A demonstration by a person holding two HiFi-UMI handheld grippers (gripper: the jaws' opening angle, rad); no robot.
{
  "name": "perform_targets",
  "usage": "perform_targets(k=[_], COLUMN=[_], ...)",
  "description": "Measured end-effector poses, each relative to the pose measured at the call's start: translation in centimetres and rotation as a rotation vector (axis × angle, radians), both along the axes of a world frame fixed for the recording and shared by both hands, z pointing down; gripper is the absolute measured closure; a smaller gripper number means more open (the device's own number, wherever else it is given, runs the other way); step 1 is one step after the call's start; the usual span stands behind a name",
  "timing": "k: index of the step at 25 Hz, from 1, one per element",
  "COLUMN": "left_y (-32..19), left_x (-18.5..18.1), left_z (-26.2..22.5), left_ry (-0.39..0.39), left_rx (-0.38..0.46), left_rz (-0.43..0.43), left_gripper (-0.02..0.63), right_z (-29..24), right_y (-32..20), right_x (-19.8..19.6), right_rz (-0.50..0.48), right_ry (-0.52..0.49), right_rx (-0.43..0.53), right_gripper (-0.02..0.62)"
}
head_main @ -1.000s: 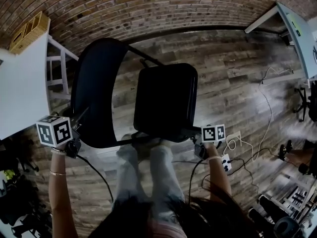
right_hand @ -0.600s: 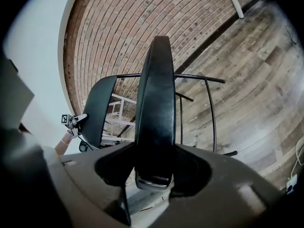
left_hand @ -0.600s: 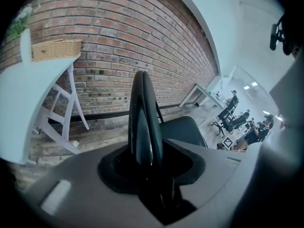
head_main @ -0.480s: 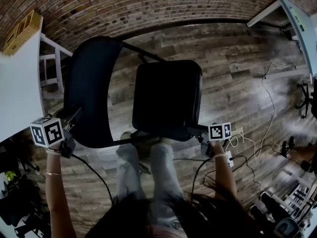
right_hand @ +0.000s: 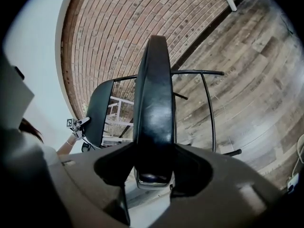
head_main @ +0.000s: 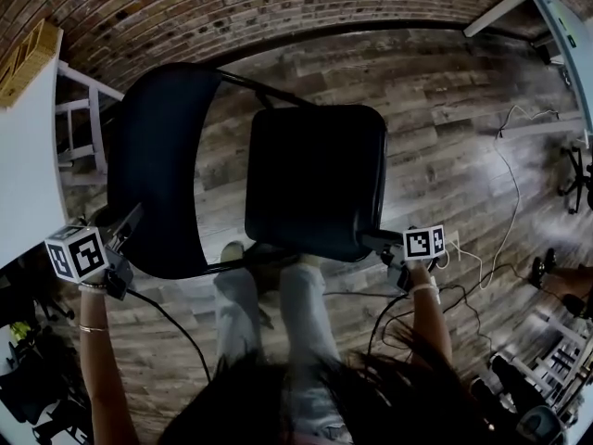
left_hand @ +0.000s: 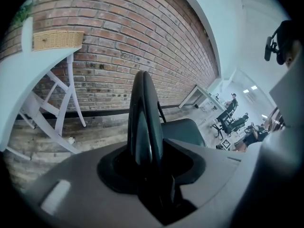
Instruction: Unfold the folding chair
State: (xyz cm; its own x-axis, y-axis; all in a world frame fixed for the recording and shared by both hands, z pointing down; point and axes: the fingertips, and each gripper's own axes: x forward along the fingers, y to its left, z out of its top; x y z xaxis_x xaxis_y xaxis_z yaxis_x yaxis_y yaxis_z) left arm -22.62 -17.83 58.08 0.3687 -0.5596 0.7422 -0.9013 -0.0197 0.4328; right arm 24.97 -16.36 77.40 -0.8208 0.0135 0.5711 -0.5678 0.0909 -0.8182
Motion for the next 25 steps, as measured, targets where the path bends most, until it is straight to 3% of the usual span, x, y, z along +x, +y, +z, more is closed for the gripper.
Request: perform_targets(k=[25], left_y=[-0.3], left_x=[3.0], left_z=[2.3], left_ry=[-0.004], left_rx=[-0.007], left_rz=[-0.017], left_gripper=[0.448], right_z=[4.3], right_y=[-0.7], right_x=[6.0], right_rz=[0.022], right_ry=[0.011], right_rx=[-0.029], right_gripper=[0.36])
